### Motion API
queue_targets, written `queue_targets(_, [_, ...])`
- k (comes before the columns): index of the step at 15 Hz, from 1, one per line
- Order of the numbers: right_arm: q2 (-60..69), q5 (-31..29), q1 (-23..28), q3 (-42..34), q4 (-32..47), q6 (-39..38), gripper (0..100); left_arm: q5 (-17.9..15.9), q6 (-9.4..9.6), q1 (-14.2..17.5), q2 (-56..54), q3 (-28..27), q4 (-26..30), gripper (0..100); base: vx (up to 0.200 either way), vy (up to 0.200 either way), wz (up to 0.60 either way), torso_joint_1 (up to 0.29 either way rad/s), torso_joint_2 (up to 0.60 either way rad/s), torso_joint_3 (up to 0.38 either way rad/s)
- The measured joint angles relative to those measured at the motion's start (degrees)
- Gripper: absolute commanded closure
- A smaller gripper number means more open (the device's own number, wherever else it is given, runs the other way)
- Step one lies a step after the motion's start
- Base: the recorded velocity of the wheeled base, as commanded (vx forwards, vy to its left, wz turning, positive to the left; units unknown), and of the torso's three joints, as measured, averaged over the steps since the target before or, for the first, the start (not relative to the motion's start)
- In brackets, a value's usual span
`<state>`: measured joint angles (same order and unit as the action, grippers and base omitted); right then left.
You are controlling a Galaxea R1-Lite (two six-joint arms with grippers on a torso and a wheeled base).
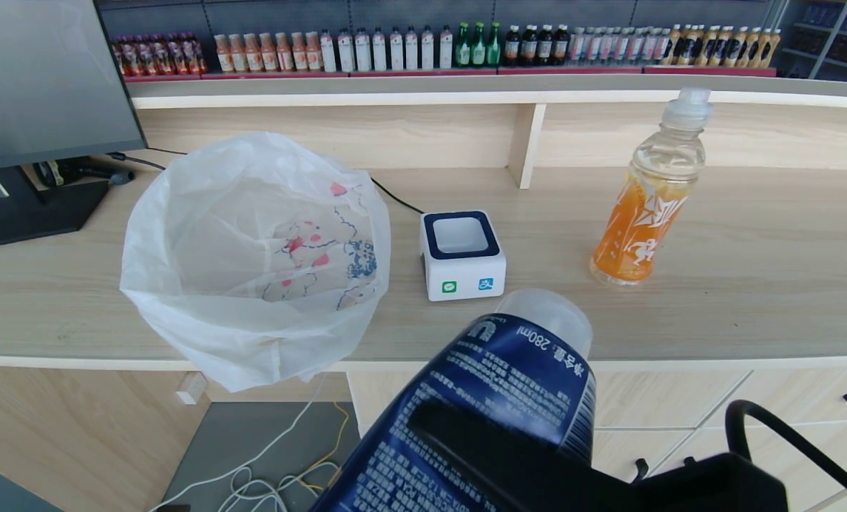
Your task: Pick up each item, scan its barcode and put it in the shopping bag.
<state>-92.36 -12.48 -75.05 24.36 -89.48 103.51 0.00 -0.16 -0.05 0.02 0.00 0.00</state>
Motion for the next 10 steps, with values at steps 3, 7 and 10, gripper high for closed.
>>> queue_targets(3, [-0.50,-0.62,0.05,-0.77,-0.49,-2.90,100,0.00,0.00,-0.05,0.00,0.00,0.02,0,0.000,0.000,0.00,0.000,0.00,0.000])
queue_targets(7, [-0.69,-1.63,0.18,-0.90,-0.46,-4.53,100,0.00,0.00,-0.05,0.00,0.00,0.00,0,0.000,0.000,0.00,0.000,0.00,0.000])
queue_targets(10, [-0.72,-3.19,0.29,-1.04,-0.46,-12.01,100,0.00,0.00,-0.05,0.00,0.00,0.00,0,0.000,0.000,0.00,0.000,0.00,0.000])
